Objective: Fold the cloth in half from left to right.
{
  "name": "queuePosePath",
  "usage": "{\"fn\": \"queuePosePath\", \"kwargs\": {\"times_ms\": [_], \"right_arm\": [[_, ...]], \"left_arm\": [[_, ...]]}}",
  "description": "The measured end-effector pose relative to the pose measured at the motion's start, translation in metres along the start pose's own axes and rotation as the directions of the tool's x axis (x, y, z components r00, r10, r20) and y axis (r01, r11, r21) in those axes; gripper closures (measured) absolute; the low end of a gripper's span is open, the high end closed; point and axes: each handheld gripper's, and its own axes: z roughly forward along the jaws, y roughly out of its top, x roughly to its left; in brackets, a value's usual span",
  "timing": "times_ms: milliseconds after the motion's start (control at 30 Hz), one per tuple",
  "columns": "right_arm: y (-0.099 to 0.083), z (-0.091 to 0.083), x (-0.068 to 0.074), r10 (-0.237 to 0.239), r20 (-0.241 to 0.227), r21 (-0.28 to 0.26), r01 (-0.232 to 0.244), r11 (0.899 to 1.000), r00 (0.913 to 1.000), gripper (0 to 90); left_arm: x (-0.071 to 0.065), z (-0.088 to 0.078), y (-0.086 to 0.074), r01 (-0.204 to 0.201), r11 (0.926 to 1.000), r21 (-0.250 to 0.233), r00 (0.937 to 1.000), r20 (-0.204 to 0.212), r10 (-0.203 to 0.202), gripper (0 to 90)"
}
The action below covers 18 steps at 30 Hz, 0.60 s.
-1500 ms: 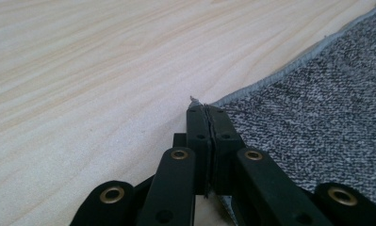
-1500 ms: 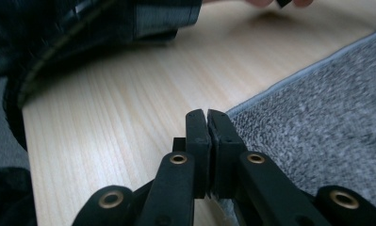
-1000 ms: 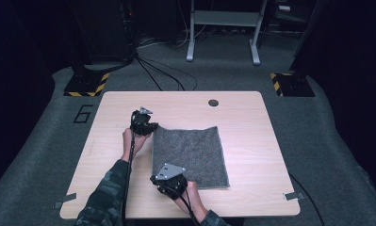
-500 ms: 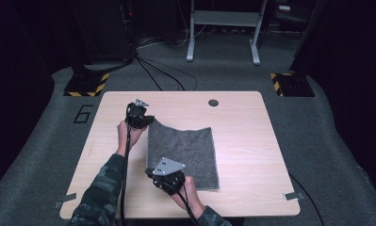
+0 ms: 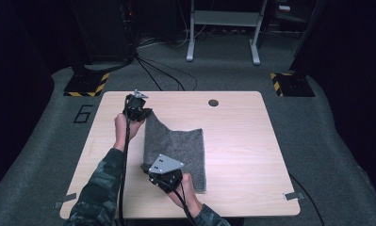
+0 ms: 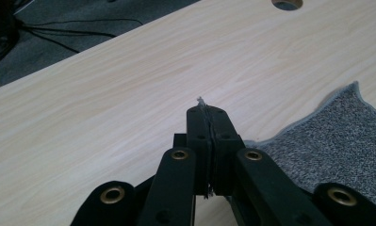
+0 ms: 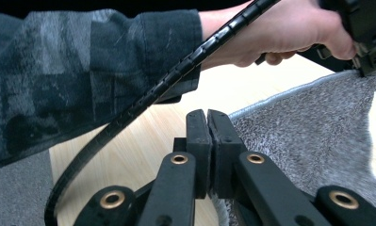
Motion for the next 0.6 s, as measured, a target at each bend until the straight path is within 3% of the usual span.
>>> {"fn": "queuePosePath", "kwargs": {"times_ms": [167,367,600], "right_arm": [[-0.014,-0.012,-0.003,0.015,0.026,0.020,-0.016,1.000,0.9996,88.2],[-0.034,-0.029,-0.008,0.030,0.061,0.046,-0.033,0.998,0.9977,88.2],[-0.053,-0.042,-0.016,0.055,0.097,0.093,-0.064,0.994,0.9937,88.1]], "left_arm": [[-0.018,0.010,0.010,-0.040,0.9991,0.018,0.9991,0.012,0.040,88.6],[-0.036,0.022,0.018,-0.059,0.9980,0.023,0.9974,0.043,0.058,88.5],[-0.062,0.049,0.028,-0.104,0.9930,0.056,0.9916,0.084,0.099,88.5]]}}
